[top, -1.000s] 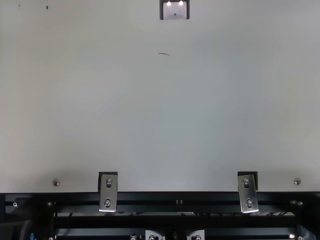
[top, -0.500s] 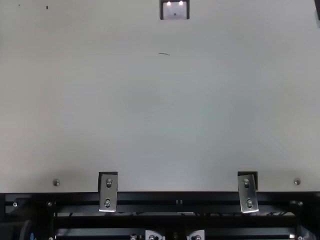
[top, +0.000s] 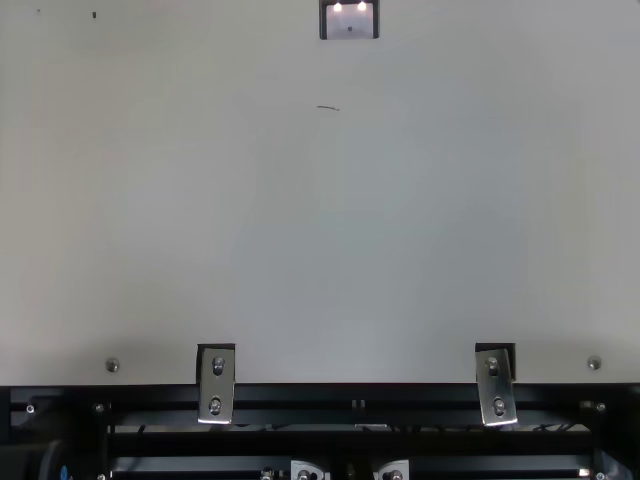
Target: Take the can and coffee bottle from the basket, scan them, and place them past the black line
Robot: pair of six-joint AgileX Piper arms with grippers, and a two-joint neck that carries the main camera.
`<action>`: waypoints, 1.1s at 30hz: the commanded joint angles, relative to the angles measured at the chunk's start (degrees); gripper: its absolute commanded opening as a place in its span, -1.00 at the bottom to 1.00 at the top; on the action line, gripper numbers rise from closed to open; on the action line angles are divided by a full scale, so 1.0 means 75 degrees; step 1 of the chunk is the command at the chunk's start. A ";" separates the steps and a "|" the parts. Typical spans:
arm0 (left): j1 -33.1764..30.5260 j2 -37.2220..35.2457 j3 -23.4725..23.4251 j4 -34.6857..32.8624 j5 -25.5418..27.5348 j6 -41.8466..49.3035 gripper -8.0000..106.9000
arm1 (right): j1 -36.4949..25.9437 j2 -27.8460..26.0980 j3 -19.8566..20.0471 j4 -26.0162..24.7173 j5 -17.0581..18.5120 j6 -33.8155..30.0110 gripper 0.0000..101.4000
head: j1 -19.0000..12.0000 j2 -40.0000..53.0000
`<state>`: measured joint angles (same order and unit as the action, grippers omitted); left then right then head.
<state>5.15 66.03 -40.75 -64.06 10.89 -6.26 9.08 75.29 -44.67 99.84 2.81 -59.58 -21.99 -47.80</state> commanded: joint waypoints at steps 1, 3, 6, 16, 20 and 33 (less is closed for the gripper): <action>0.0000 0.0000 0.0000 0.0000 0.0000 0.0000 0.71 | 0.0141 -0.0085 0.0081 -0.0016 0.0110 0.0652 1.00 | -0.0013 -0.0136; 0.0000 0.0000 0.0000 0.0000 0.0000 0.0000 0.71 | 0.0300 -0.0226 0.0198 -0.0301 0.0075 0.0826 1.00 | -0.0013 -0.0136; 0.0000 0.0000 0.0000 0.0000 0.0000 0.0000 0.71 | 0.0566 -0.0565 0.0450 -0.0910 -0.0156 0.1034 1.00 | -0.0013 -0.0136; 0.0000 0.0000 0.0000 0.0000 0.0000 0.0000 0.71 | 0.1203 -0.1782 0.1726 -0.2577 -0.0936 0.0683 1.00 | -0.0013 -0.0136; 0.0000 0.0000 0.0000 0.0000 0.0000 0.0000 0.71 | 0.0934 -0.2095 0.2112 -0.2934 -0.0801 0.0280 1.00 | -0.0013 -0.0136; 0.0000 0.0000 0.0000 0.0000 0.0000 0.0000 0.71 | -0.1425 -0.3238 0.2904 -0.6208 0.0878 0.0110 1.00 | -0.0013 -0.0136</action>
<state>5.15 66.03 -40.75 -64.06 10.89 -6.26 3.27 52.72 -22.96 61.42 5.58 -60.32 -21.99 -47.80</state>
